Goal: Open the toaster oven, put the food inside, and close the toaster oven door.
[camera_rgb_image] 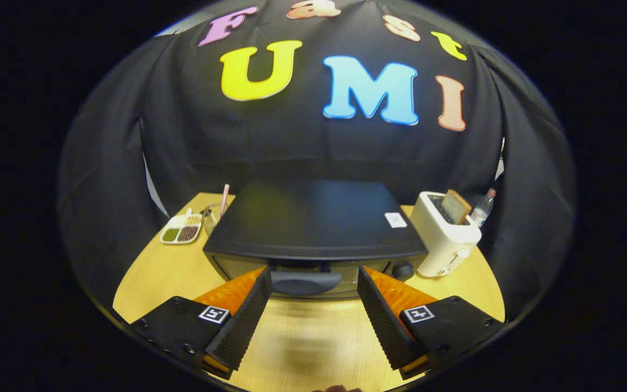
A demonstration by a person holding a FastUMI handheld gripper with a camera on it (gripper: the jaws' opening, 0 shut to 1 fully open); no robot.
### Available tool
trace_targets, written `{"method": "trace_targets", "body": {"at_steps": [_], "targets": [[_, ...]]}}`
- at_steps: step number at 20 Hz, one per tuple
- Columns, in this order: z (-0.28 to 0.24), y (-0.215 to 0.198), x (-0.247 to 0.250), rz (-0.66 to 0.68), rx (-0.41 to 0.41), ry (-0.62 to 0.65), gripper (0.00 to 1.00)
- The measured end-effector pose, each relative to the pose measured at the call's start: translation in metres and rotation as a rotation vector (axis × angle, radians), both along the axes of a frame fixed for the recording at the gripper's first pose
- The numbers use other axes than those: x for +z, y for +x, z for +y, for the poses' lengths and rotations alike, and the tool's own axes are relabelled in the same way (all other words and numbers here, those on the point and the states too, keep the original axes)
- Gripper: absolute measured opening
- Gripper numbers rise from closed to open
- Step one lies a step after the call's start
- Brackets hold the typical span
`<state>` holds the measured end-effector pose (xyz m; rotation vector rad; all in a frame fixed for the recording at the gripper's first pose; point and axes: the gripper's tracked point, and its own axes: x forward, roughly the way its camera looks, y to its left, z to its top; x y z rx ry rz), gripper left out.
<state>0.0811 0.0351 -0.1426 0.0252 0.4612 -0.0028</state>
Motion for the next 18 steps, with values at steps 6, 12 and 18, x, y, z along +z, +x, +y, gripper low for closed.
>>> {"method": "trace_targets", "body": {"at_steps": [6, 12, 18], "targets": [[-0.046, -0.036, 0.084, -0.246, -0.07, -0.076, 1.0], [-0.081, -0.083, 0.104, -0.369, -0.157, -0.028, 1.0], [-0.1, -0.125, 0.09, -0.4, -0.249, 0.012, 1.0]]}}
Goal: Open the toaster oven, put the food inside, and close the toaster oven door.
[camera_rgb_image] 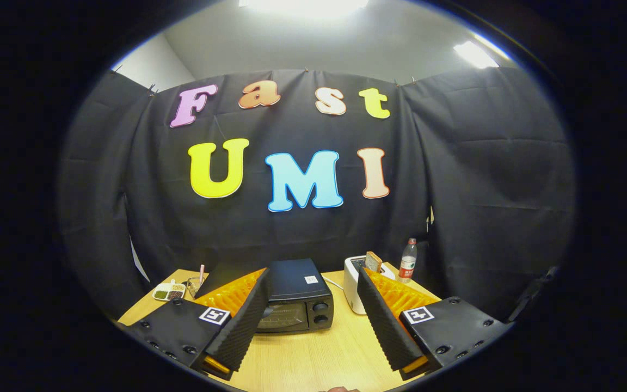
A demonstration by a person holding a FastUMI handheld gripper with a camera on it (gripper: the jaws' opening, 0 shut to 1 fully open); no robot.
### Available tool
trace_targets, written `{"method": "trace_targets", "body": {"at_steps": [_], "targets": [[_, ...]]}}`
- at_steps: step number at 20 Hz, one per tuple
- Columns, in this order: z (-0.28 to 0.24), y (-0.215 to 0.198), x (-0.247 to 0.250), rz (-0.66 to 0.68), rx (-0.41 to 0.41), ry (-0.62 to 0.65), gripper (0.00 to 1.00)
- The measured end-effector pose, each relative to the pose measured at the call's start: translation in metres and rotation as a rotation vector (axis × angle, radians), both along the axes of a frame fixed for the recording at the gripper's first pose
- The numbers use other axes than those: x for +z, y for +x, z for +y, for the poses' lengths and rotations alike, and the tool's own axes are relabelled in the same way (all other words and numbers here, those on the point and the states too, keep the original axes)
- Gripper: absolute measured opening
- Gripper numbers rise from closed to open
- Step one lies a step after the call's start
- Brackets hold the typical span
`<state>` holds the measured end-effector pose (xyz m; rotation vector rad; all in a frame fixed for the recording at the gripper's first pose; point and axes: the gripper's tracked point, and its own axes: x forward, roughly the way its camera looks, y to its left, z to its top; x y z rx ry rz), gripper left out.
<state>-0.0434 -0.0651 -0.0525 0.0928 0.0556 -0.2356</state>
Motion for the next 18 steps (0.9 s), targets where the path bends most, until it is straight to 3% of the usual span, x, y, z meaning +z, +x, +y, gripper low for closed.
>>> {"method": "trace_targets", "body": {"at_steps": [3, 10, 18], "targets": [[-0.009, -0.01, -0.003, 0.004, -0.033, -0.003, 0.99], [-0.006, -0.012, -0.005, 0.012, -0.006, -0.018, 0.98], [0.027, -0.013, 0.0, 0.007, 0.129, 0.017, 0.98]]}}
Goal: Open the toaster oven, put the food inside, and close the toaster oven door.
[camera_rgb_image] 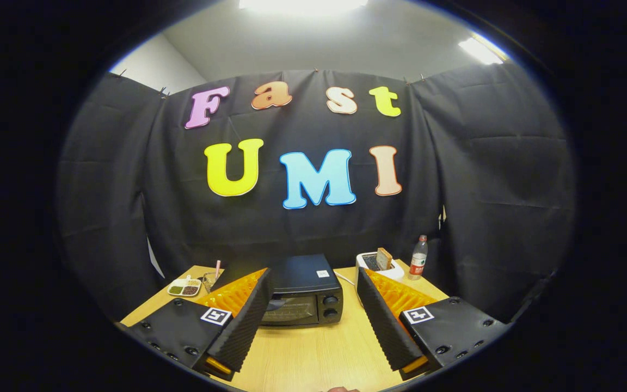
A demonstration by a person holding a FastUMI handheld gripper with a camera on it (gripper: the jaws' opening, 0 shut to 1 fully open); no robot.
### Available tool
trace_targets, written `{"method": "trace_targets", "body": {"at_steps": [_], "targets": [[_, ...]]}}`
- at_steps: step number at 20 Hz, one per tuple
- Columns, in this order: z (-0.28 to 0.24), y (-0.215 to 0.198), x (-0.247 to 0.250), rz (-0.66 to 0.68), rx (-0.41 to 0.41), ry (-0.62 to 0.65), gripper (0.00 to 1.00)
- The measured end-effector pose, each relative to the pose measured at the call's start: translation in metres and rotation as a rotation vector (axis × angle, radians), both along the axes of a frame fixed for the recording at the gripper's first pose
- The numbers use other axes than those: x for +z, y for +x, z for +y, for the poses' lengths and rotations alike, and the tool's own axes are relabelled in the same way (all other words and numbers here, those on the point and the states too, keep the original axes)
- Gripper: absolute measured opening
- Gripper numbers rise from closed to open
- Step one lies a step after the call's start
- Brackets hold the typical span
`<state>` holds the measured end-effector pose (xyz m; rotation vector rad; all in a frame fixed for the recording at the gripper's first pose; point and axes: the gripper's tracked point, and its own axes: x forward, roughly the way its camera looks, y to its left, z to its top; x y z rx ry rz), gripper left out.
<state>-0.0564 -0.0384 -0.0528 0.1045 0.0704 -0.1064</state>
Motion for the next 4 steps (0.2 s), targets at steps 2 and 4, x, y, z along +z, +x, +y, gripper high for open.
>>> {"method": "trace_targets", "body": {"at_steps": [2, 4], "targets": [[0.0026, 0.0013, -0.0009, 0.003, 0.018, 0.0, 0.98], [0.0031, 0.0019, -0.0048, 0.025, 0.029, -0.018, 0.98]]}}
